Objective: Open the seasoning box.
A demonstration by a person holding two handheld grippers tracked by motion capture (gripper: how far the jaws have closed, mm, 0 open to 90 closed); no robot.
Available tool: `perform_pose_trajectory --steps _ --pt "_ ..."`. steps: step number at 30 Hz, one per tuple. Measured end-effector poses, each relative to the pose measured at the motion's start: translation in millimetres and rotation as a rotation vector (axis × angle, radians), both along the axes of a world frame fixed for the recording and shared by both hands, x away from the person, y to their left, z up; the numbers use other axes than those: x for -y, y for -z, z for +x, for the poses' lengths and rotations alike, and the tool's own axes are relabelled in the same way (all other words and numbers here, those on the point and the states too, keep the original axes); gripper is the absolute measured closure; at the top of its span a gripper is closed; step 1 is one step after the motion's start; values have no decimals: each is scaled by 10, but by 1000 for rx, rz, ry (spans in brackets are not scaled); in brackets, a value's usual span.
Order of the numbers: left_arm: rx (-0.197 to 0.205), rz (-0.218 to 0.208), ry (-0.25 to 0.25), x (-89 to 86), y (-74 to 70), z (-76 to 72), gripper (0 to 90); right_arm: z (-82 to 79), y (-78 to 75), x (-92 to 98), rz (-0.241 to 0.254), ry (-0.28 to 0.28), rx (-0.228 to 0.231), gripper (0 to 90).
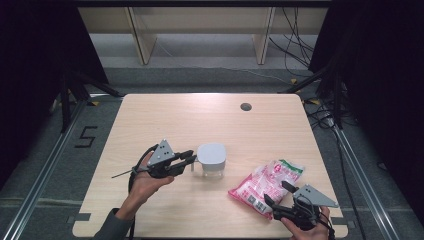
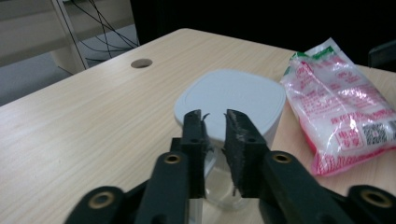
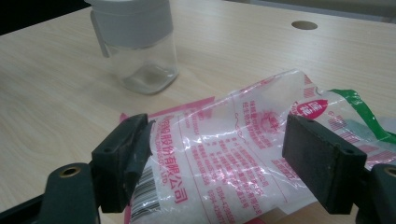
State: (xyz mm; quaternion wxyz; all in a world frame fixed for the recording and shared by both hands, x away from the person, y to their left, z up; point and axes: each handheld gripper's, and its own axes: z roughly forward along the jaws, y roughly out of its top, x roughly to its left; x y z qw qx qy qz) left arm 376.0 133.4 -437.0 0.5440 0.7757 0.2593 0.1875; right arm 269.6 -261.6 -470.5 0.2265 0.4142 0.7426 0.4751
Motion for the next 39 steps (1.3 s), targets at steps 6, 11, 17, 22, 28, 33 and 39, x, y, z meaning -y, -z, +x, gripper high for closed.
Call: perform_pose_trajectory --steps 6,11,17,22,28,33,39 --pt "7 -7 8 107 -96 77 848 -10 -12 -44 12 -19 5 206" --pt "-27 -15 2 167 -34 185 861 10 -1 -118 107 -72 -6 147" --pt "-31 3 9 177 29 219 865 3 -18 -293 73 -122 -5 153" --pt "-30 13 2 161 33 223 860 114 -33 -443 25 -149 29 153" --pt "-22 29 -22 168 31 208 852 315 -32 -633 -65 -220 41 279" --pt "-11 28 -11 167 35 209 853 435 2 -726 -93 -232 11 382" --pt "-11 20 -13 152 42 220 852 547 -15 -758 -75 -223 14 484"
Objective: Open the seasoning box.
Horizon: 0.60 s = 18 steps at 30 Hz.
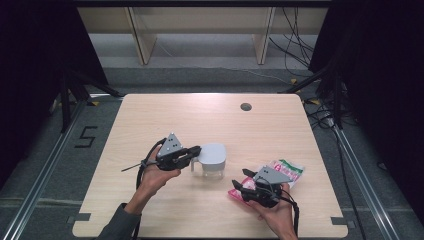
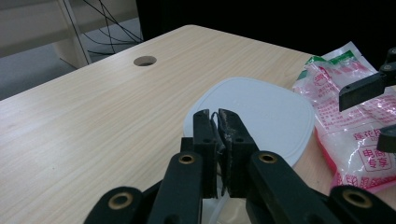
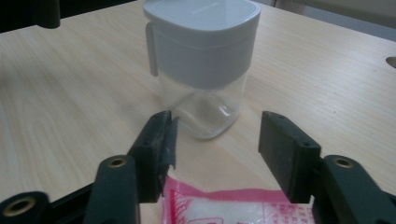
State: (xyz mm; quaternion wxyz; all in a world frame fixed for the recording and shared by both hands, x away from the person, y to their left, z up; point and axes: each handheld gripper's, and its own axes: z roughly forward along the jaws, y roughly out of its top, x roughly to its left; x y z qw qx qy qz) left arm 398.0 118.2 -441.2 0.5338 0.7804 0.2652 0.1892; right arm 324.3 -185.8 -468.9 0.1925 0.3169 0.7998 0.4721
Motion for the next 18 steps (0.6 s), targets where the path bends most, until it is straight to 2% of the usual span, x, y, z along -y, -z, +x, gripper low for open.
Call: perform_pose_trajectory --steps 1,3,4,5,6,7,8,9,11,13,14,17,18 --pt "-15 -12 -17 6 5 -12 852 18 -2 4 -4 0 6 506" --pt "-11 -9 -15 -7 6 -8 852 40 -15 12 -12 10 32 583" --pt "-17 -17 -16 -10 9 -7 852 15 -22 -3 5 34 -6 599" --pt "-14 -11 -15 -16 7 -7 853 53 -29 0 0 28 24 616" --pt "-3 -1 -9 -20 4 -2 854 54 -37 -4 -4 32 12 634" --pt "-10 -5 -18 -13 5 -13 856 72 -48 -7 -6 19 10 652" --pt "-10 -7 -24 -8 6 -21 857 76 -46 -29 -1 34 21 665" --pt "-7 -5 -24 -8 7 -23 858 98 -59 -19 -24 14 22 681" --pt "-9 7 -17 -27 6 -20 858 120 -74 -48 -14 15 26 723" --pt "-5 4 -19 -28 9 -23 859 145 -79 -67 -20 13 34 751" --pt "-8 -15 -26 -14 15 -30 861 151 -82 -68 -32 2 21 772" --pt "-5 -10 -23 -22 16 -32 862 197 -74 -69 -33 -2 39 803" --pt "-3 -11 -17 -29 17 -27 863 203 -66 -75 -24 1 28 812"
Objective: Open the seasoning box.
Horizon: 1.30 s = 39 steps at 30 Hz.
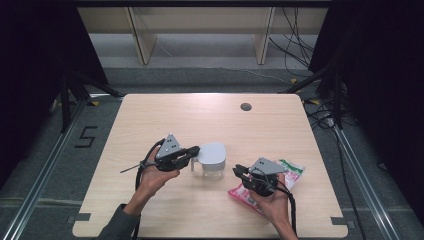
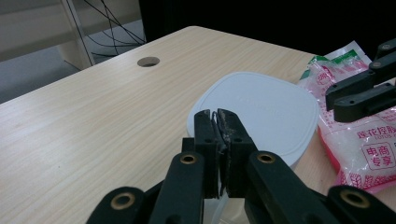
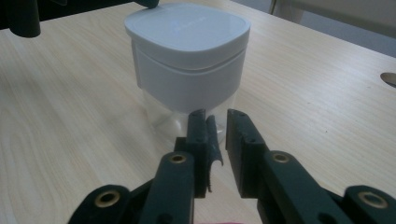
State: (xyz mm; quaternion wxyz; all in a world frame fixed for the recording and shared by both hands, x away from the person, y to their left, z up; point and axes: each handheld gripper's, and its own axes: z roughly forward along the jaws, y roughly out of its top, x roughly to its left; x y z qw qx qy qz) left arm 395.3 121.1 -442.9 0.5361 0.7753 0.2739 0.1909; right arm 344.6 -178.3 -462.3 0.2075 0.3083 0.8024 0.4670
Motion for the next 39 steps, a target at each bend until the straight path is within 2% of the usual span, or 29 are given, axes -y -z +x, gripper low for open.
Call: perform_pose_trajectory --steps 2,3,4,7,10,11,13,15,16,17,18,19,21,23,26,27,30,33,35,38,39 --pt "0 0 -2 -4 1 -4 862 36 1 13 -1 -15 -7 838" --pt "7 5 4 -6 0 -1 862 38 -7 17 4 -4 -16 848" --pt "-1 -1 -5 -1 2 -9 863 63 -11 22 9 -13 0 856" --pt "0 -6 -1 1 5 -7 863 91 -39 19 -6 -10 8 879" --pt "1 -9 6 -5 9 -3 865 123 -65 -8 -3 -19 -5 900" --pt "14 3 14 -15 5 8 866 139 -69 -12 -8 -19 9 900" --pt "11 8 6 -22 7 2 867 155 -75 -23 3 -9 8 900" --pt "7 13 -6 -32 10 1 869 177 -67 -38 -4 -30 -8 900" --pt "-3 7 -10 -39 15 2 869 190 -66 -45 -7 -40 -12 900" --pt "-14 -3 -10 -44 19 6 869 193 -68 -53 -2 -25 -14 900" --pt "-14 -6 -13 -45 20 8 868 213 -80 -54 -15 -38 11 900" --pt "-11 -2 -12 -46 20 7 868 207 -91 -64 -12 -31 2 900" --pt "0 10 -3 -46 16 8 868 220 -112 -92 -11 -32 30 900" --pt "-2 8 -5 -46 16 7 868 223 -130 -115 -16 -41 25 900" --pt "-1 9 -5 -46 17 6 869 215 -137 -159 1 -40 -6 900" --pt "-1 8 -5 -45 17 6 870 227 -140 -164 -9 -59 -4 900" --pt "0 7 -2 -45 18 6 874 227 -157 -180 -15 -54 16 900" --pt "0 8 -2 -46 17 7 874 228 -179 -219 -7 -62 1 900" --pt "3 6 -2 -40 19 4 877 241 -187 -244 -10 -77 23 900" --pt "-1 5 0 -48 19 10 875 241 -207 -263 -3 -67 45 900" --pt "-10 -2 -5 -46 22 6 874 229 -209 -275 8 -67 21 900"
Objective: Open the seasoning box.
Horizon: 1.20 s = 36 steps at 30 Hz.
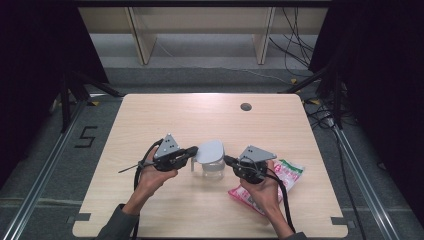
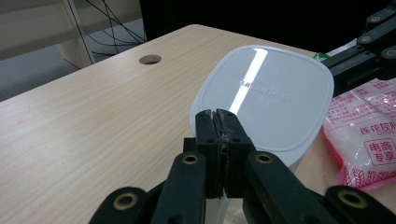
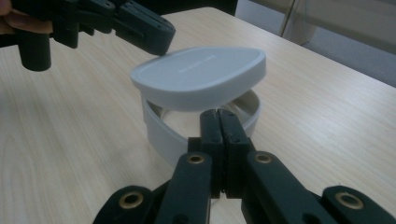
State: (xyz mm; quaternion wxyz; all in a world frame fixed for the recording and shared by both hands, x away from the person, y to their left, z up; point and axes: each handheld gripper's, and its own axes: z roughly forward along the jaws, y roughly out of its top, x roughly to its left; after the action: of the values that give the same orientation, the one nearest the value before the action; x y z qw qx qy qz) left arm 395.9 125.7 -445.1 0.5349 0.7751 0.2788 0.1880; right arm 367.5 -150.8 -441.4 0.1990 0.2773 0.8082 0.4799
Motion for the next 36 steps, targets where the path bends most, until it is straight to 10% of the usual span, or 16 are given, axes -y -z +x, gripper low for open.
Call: perform_pose_trajectory --steps 25,36 --pt "-89 -25 27 -263 56 -198 385 -12 -207 -300 19 -52 88 900" --pt "-116 -45 26 -377 176 -314 331 -20 -258 -496 13 -96 96 900"
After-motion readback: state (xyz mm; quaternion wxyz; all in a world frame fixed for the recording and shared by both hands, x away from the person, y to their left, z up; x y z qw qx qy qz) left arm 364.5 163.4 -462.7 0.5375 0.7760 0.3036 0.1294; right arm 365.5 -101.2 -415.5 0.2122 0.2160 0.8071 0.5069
